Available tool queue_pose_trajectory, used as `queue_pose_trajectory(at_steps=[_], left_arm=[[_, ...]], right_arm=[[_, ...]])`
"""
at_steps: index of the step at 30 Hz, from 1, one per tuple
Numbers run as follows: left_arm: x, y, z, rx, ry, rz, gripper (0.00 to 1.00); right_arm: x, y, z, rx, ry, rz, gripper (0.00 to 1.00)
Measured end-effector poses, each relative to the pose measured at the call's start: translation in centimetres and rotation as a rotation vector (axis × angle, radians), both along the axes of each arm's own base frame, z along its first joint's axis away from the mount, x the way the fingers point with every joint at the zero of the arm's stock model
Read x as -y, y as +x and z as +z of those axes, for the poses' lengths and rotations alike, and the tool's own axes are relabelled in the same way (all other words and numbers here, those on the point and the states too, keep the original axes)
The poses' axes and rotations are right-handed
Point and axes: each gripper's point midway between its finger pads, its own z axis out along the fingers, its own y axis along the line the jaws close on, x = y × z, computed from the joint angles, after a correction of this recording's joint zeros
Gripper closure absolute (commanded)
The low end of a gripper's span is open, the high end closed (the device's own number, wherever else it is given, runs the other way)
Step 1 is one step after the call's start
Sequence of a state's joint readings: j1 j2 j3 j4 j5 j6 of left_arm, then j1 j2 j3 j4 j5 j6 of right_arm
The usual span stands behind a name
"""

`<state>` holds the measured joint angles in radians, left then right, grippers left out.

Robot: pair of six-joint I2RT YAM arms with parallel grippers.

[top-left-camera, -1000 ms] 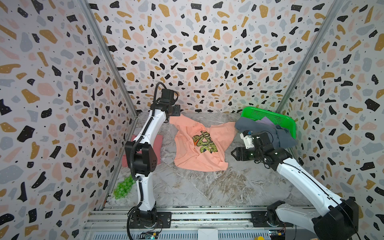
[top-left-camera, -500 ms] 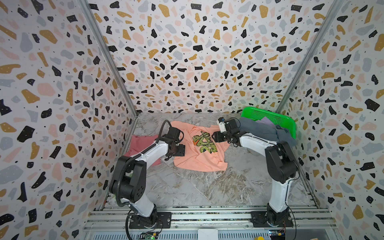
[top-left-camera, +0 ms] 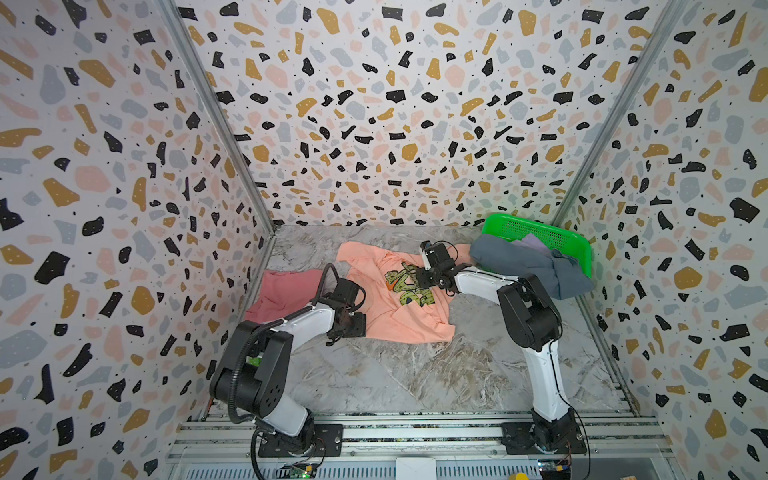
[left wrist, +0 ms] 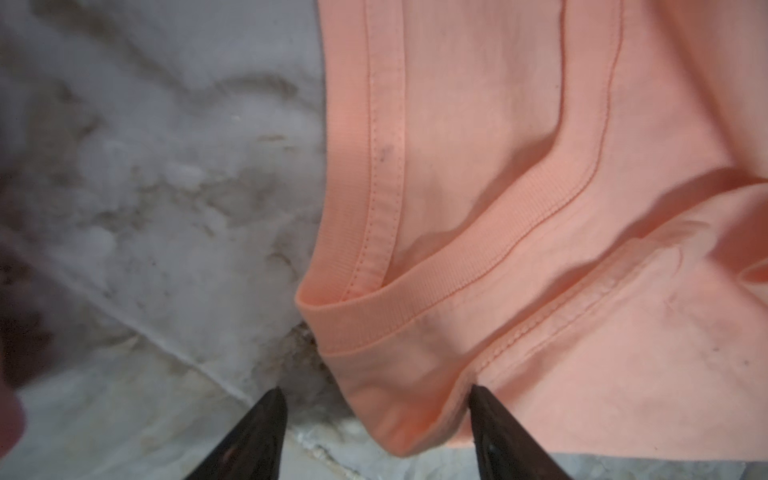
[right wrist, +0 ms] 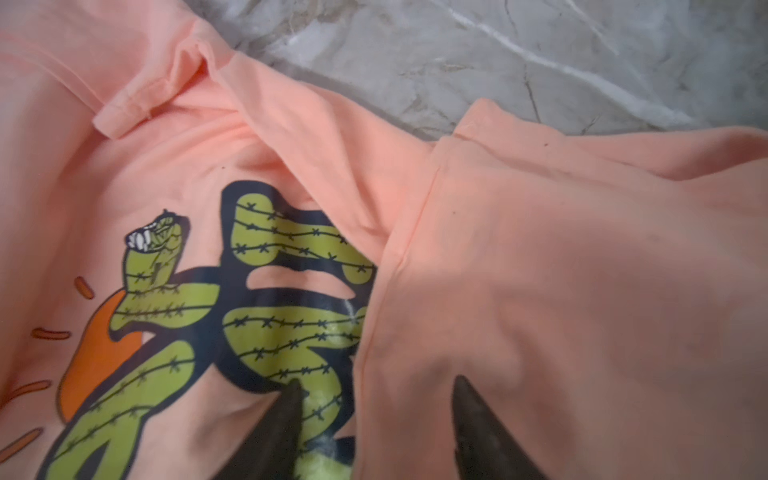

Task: Fold and stack the t-shirts
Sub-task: 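Grasp the shirt's far corners with the left and right grippers, then lift the shirt with both grippers, shake it, lay it flat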

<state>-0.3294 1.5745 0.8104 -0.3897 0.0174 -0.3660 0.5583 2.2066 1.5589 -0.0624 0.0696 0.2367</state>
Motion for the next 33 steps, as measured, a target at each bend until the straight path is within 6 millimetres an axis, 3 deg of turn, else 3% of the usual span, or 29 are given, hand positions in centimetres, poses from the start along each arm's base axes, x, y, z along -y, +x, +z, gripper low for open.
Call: queue_pose_trajectory(at_steps=[3,6,9,11,14,16,18,22,25,27,30,33], left_arm=[[0.6,0.9,0.0,0.020,-0.025,0.001,0.75],[1.6,1.7,0.1,0.032,-0.073,-0.010,0.99],[2.4,2.1,0.8,0.028,-0.109,-0.018,1.00],[2.7,2.8,2.2,0.053,-0.131,-0.019,1.00],[2.4,4.2,6.6,0.136,-0.169,-0.002,1.00],[1.4,5.5,11.4,0.237,-0.204,0.028,1.00],[0.0,6.7,17.0,0.360,-0.233,0.064,1.00],[-2.1,8.3,28.8,0.624,-0.278,0.103,1.00],[-2.2,8.9,35.3,0.776,-0.321,0.087,1.00],[-1.9,10.0,37.4,0.830,-0.343,0.072,1.00],[-1.1,13.6,38.6,0.861,-0.372,0.047,1.00],[-0.2,19.7,39.2,0.867,-0.393,0.030,1.00]], right_arm=[[0.2,0.5,-0.6,-0.016,-0.018,-0.013,0.99],[0.8,0.2,-0.9,-0.038,-0.025,-0.018,1.00],[2.2,-1.0,0.8,-0.055,-0.007,-0.023,1.00],[3.8,-2.2,3.7,-0.048,0.027,-0.036,1.00],[7.4,-3.8,11.3,0.028,0.109,-0.083,1.00],[10.0,-5.3,17.8,0.126,0.169,-0.116,1.00],[11.4,-6.8,22.9,0.215,0.221,-0.129,1.00],[11.7,-9.7,30.8,0.347,0.329,-0.109,1.00],[11.2,-9.4,34.0,0.424,0.383,-0.096,1.00],[10.7,-8.0,35.1,0.469,0.407,-0.091,1.00],[9.7,-4.3,36.1,0.526,0.438,-0.084,1.00],[8.6,1.4,36.8,0.570,0.465,-0.078,1.00]])
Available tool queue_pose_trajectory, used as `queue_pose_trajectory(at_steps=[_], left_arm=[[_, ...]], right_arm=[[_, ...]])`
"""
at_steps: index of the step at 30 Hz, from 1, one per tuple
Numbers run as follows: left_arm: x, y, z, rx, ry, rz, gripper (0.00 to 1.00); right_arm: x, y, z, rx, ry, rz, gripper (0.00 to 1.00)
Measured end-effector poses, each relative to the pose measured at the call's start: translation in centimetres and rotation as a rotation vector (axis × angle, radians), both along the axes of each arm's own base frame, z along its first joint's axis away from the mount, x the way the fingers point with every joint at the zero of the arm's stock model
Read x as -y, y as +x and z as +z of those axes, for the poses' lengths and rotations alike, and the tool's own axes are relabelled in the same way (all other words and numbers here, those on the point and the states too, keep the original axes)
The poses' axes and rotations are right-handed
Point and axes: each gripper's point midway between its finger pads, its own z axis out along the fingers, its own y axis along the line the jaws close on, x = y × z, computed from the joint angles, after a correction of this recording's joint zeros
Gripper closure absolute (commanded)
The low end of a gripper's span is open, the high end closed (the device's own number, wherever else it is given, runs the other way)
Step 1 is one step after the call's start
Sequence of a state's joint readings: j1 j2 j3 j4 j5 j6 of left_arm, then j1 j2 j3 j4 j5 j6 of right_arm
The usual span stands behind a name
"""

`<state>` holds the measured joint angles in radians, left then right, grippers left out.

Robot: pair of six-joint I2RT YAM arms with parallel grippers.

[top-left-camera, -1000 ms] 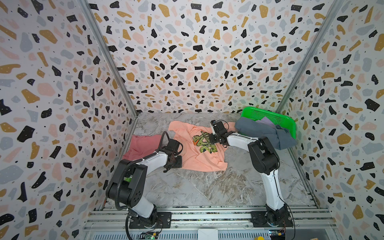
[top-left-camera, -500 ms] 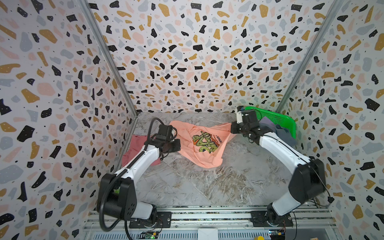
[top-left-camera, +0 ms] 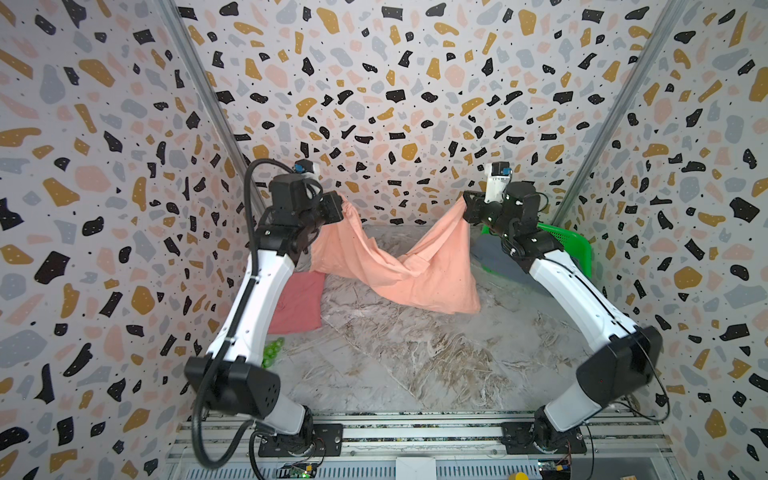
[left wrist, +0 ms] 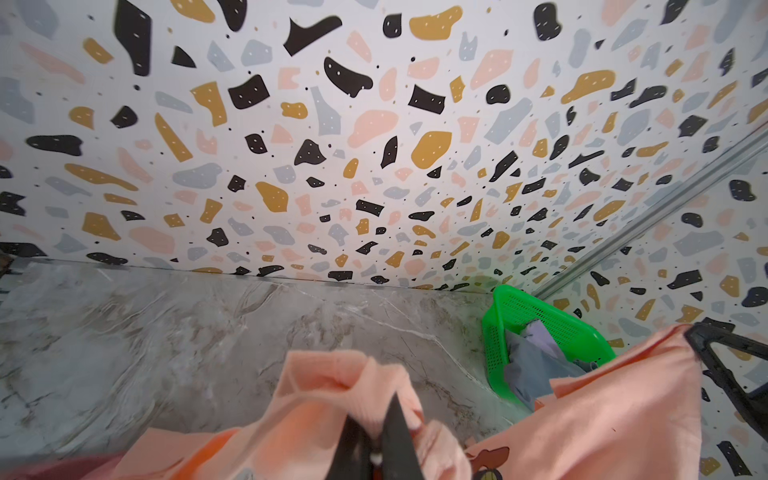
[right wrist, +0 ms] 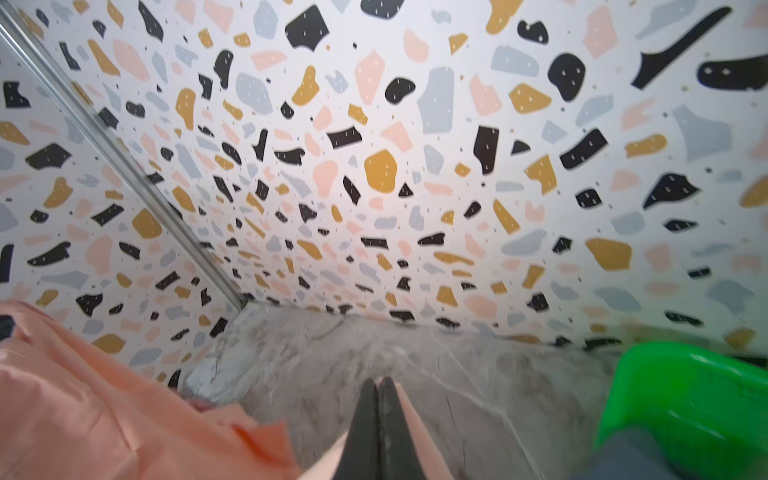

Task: Fold and stack the t-shirts
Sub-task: 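Lift the shirt with both grippers, shake it, lay it flat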

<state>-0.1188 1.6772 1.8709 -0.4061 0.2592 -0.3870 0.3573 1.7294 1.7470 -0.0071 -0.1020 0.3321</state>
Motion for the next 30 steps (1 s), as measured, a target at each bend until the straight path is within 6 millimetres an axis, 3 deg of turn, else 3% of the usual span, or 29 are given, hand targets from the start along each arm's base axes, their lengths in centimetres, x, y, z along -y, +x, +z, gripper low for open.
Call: queue_pose_trajectory(at_steps=[4,7,10,12,15,18,19,21,22,23,24,26,28,30], left_arm=[[0.3,7.9,3.4,0.105,-0.082,-0.014,1.00],[-2.2,9.5,5.0,0.160,-0.219,0.006,1.00],[-5.1,8.5,7.2,0.197,-0.272,0.033,1.00],[-6.7,6.5,8.1,0.208,-0.270,0.052,1.00],[-6.5,1.8,7.6,0.188,-0.245,0.048,1.00],[-5.5,-3.1,4.5,0.135,-0.212,0.035,0.91],[-5.3,-4.3,2.8,0.105,-0.201,0.034,0.76],[-5.4,-6.3,-2.6,0.003,-0.171,0.063,0.43],[-5.8,-7.0,-5.5,-0.061,-0.153,0.092,0.36],[-6.4,-7.7,-9.1,-0.140,-0.129,0.133,0.30],[-7.2,-8.6,-13.2,-0.242,-0.101,0.181,0.28],[-8.4,-10.6,-19.3,-0.412,-0.038,0.249,0.26],[-9.1,-12.3,-22.8,-0.526,0.010,0.281,0.26],[-9.3,-13.0,-23.7,-0.564,0.040,0.287,0.25]], right_arm=[[-0.5,6.9,2.5,0.085,0.027,-0.002,1.00],[0.1,8.4,5.5,0.159,0.025,-0.014,1.00],[0.9,6.1,8.4,0.194,0.015,-0.011,1.00],[1.4,2.3,8.9,0.179,0.006,0.005,1.00],[2.2,-4.9,7.1,0.140,0.012,0.025,1.00],[2.8,-10.7,3.0,0.061,0.046,0.039,0.98],[2.8,-11.9,0.5,0.010,0.046,0.043,0.91],[2.6,-13.7,-5.5,-0.115,0.032,0.053,0.55],[2.4,-14.3,-8.4,-0.179,0.017,0.056,0.36],[2.5,-15.0,-12.4,-0.274,-0.014,0.052,0.30],[2.7,-15.5,-16.6,-0.378,-0.061,0.043,0.28],[3.4,-16.9,-23.2,-0.563,-0.157,0.025,0.27],[4.4,-17.8,-25.9,-0.659,-0.215,0.012,0.28],[4.8,-17.8,-26.0,-0.671,-0.232,0.008,0.28]])
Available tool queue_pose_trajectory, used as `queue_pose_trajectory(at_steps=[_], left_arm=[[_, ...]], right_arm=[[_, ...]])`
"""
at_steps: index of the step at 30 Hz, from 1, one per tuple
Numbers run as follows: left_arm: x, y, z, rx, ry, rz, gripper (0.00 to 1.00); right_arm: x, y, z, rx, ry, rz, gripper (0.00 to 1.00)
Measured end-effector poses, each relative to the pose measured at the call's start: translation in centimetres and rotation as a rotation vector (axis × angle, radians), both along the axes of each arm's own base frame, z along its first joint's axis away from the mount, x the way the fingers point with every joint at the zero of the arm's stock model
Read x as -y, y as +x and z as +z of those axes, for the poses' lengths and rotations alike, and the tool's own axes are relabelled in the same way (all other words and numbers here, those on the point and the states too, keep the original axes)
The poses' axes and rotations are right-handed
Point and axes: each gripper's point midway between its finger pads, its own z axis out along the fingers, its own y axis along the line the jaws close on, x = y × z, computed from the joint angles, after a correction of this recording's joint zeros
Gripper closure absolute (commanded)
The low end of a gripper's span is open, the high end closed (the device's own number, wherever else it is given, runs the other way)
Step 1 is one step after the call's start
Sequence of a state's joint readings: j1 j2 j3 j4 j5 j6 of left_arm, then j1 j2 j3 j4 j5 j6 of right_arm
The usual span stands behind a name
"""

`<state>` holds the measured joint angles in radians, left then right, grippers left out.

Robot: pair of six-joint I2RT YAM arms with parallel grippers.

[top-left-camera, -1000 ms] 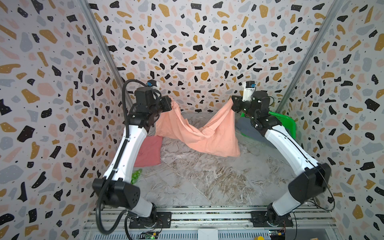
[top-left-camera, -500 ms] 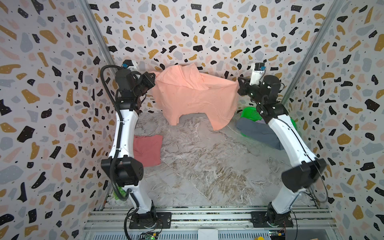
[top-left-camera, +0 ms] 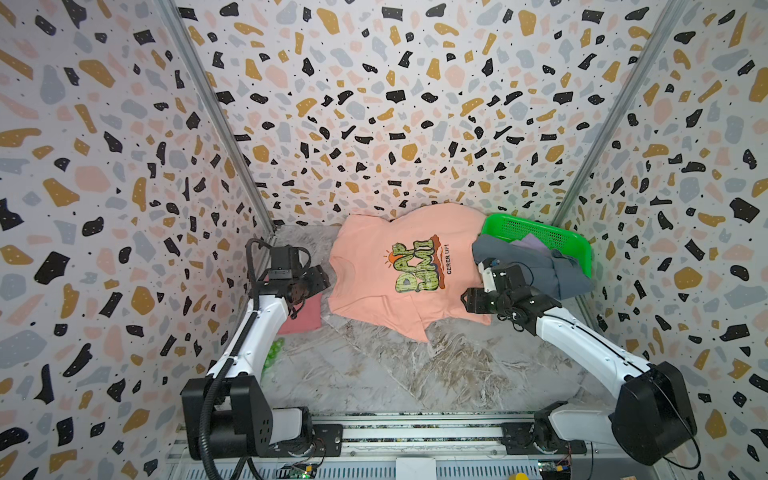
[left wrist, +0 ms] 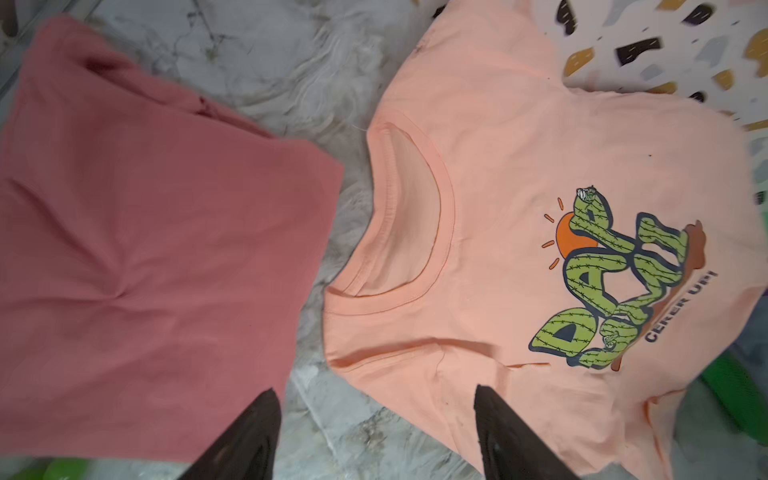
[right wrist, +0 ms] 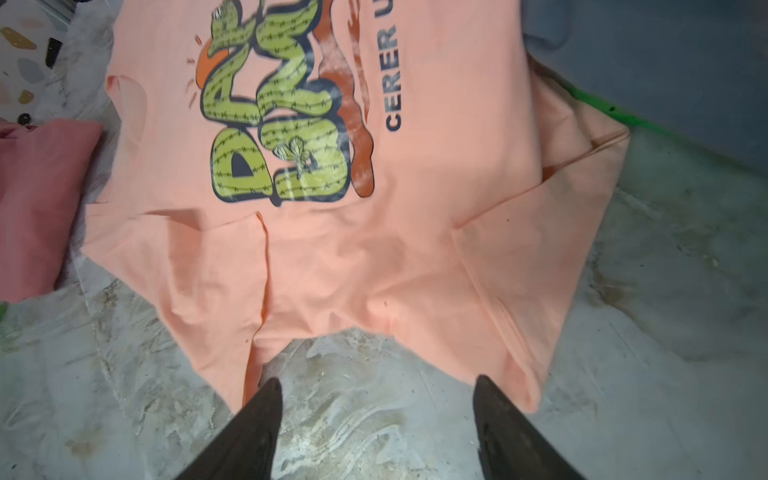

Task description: Fold and stack the t-shirts

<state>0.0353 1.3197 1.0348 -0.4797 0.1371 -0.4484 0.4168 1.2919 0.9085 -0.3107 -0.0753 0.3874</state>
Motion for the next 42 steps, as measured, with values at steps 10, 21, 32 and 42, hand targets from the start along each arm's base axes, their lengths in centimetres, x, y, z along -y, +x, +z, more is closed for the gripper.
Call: queue_pose_trajectory(at_steps=[10,21,32,42], left_arm=[[11.7,-0.8,-2.4,-0.052,0.097,-0.372,0.26],[23.7,-0.2,-8.6,-0.125,0.172,-0.586,0.33],[30.9,3.7,-12.3,-0.114,0.235,-0.461,0.51],[28.7,3.0,-14.6,-0.161,0.336,-0.342,0.63]], right_arm=[[-2.1,4.1,2.0,0.096,0.069,0.013,0.27],[-1.7,6.9,-5.6,0.028,-0.080,-0.016,0.32],[0.3,5.3,-3.8,0.079,-0.079,-0.011,0.31],[1.1,3.3,-5.0,0.043,-0.058,0.003,0.31]])
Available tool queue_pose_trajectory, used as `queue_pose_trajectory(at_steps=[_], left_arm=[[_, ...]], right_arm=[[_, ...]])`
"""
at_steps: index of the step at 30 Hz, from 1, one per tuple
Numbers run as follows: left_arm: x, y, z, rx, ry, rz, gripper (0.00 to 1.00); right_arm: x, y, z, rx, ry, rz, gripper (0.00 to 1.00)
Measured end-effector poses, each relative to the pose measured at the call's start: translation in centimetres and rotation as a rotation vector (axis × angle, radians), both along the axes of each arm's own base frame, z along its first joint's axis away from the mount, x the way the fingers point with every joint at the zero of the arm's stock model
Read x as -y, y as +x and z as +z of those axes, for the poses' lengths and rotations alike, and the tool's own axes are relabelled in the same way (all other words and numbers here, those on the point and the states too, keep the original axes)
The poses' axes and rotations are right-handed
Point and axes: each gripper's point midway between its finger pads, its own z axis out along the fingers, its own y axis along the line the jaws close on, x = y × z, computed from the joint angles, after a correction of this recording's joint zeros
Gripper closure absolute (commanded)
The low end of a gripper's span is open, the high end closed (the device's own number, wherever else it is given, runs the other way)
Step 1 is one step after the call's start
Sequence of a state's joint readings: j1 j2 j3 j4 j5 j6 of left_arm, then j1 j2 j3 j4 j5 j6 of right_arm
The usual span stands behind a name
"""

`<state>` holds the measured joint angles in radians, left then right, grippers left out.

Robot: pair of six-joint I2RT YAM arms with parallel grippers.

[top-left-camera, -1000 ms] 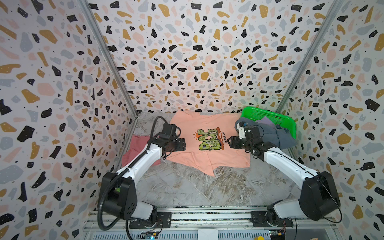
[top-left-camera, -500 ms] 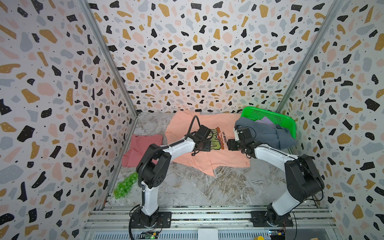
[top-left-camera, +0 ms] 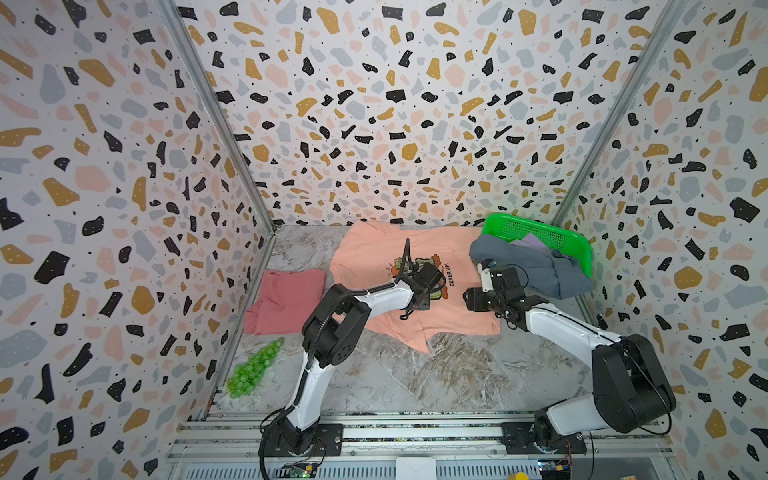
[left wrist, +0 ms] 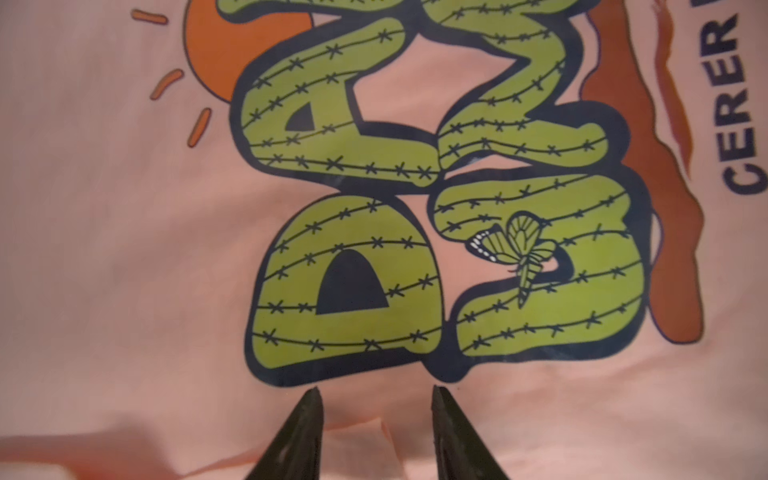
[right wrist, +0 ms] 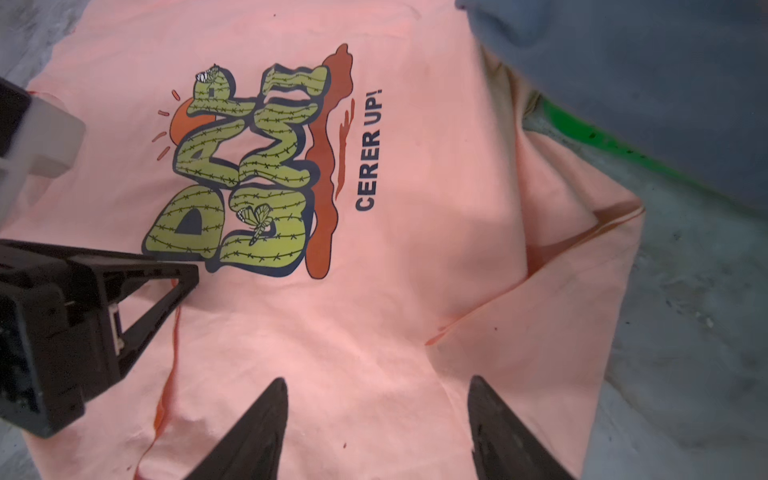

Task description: Fold and stack the t-shirts

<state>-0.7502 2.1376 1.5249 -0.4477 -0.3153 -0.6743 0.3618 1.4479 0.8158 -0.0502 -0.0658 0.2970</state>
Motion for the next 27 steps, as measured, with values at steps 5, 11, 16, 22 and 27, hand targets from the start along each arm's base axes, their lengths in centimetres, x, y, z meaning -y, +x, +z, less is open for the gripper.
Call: queue_pose_trajectory(at_steps=[5,11,16,22,27], left_arm=[[-0.2,0.3,-0.5,0.004,0.017,0.012,0.75],[-0.3,0.3,-0.5,0.001,0.013,0.022,0.90],[-0.4,0.1,-0.5,0.003,0.002,0.034,1.00],[-1.2,-0.7,0.0,-0.002,-0.002,0.047,1.00],[-2.3,-1.9,3.2,0.034,-0.037,0.047,1.00]], right_arm=[[-0.2,-0.2,-0.1,-0.006,0.007,0.009,0.31],[-0.2,-0.1,-0.1,-0.005,0.007,0.009,0.31],[-0.2,-0.1,-0.1,-0.004,0.005,0.012,0.31],[-0.1,-0.1,-0.1,-0.002,0.003,0.012,0.31],[0.1,0.0,-0.1,0.001,0.001,0.009,0.30]])
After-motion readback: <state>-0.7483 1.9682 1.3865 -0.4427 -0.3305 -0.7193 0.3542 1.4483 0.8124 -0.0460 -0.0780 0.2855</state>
